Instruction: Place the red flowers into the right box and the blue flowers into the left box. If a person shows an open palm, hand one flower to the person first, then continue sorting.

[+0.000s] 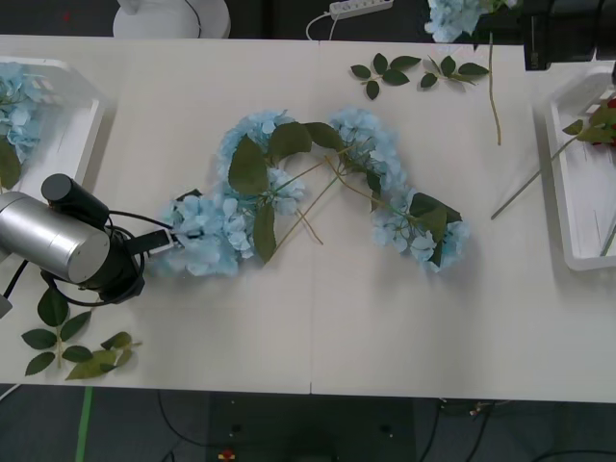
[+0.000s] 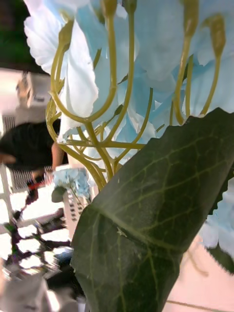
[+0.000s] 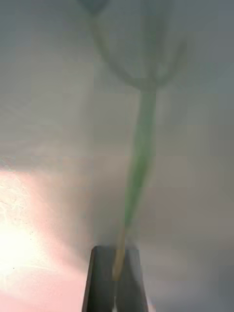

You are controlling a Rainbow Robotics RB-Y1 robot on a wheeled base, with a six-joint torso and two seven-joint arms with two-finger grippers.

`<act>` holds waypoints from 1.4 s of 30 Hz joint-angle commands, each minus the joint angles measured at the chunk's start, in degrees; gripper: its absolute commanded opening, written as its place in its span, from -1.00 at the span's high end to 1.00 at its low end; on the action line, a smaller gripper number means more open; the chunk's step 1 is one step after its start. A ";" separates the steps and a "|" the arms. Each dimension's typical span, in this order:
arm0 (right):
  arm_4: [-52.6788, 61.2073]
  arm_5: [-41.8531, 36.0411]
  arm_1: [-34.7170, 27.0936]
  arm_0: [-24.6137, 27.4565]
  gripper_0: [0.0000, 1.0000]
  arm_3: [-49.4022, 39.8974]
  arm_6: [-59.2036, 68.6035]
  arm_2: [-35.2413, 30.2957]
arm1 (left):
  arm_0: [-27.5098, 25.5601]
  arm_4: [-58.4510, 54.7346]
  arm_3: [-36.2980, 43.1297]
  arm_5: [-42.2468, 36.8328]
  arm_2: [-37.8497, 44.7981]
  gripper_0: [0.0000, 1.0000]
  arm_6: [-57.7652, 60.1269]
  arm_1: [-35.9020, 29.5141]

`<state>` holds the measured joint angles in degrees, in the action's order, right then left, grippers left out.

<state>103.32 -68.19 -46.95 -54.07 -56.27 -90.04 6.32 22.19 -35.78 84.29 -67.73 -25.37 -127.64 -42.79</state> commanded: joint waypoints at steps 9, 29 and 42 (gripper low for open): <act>1.00 6.75 -2.01 -0.59 1.00 -21.51 -26.59 0.36 | 0.48 -7.38 5.27 0.84 3.66 1.00 -1.04 -1.51; 0.56 25.38 12.32 -0.42 1.00 -35.05 -42.41 11.87 | 3.91 -8.52 12.92 -25.52 36.88 1.00 4.59 -17.15; -5.24 35.49 18.91 -1.21 1.00 -36.90 -40.92 21.36 | 4.00 2.29 -4.75 -19.81 33.72 1.00 17.51 -22.51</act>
<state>98.58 -34.66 -29.35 -53.98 -90.67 -131.67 24.90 23.83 -35.94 81.15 -89.94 10.10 -114.79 -61.56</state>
